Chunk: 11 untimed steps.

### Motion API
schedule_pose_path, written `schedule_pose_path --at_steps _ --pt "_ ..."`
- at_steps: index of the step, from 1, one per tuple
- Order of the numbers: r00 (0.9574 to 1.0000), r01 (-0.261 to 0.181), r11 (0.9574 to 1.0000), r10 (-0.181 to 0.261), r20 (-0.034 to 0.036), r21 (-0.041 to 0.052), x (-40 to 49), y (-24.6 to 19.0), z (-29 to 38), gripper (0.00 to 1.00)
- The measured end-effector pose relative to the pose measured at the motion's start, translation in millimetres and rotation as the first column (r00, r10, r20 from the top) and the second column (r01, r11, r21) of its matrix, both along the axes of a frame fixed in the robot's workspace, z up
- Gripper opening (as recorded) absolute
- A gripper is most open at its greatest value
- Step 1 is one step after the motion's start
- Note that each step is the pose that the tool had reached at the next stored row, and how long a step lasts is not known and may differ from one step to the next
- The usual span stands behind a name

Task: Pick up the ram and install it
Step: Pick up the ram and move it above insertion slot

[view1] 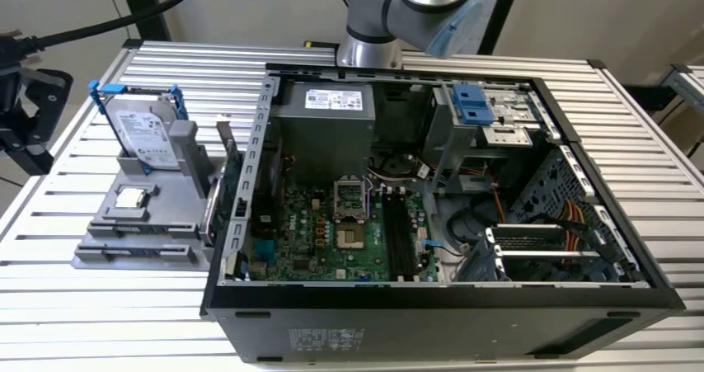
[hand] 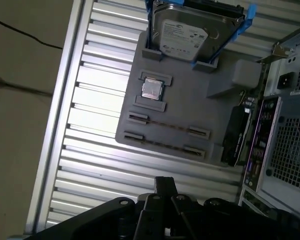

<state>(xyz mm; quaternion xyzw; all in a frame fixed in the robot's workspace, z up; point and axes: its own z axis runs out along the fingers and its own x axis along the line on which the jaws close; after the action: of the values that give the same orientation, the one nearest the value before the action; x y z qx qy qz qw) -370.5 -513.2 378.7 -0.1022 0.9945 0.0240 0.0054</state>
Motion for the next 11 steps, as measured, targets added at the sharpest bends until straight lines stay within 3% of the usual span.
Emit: schedule_pose_path --at_steps 11 --pt "0.9991 -0.042 0.9991 0.042 0.0001 0.0000 -0.1 0.0 0.0 0.00"
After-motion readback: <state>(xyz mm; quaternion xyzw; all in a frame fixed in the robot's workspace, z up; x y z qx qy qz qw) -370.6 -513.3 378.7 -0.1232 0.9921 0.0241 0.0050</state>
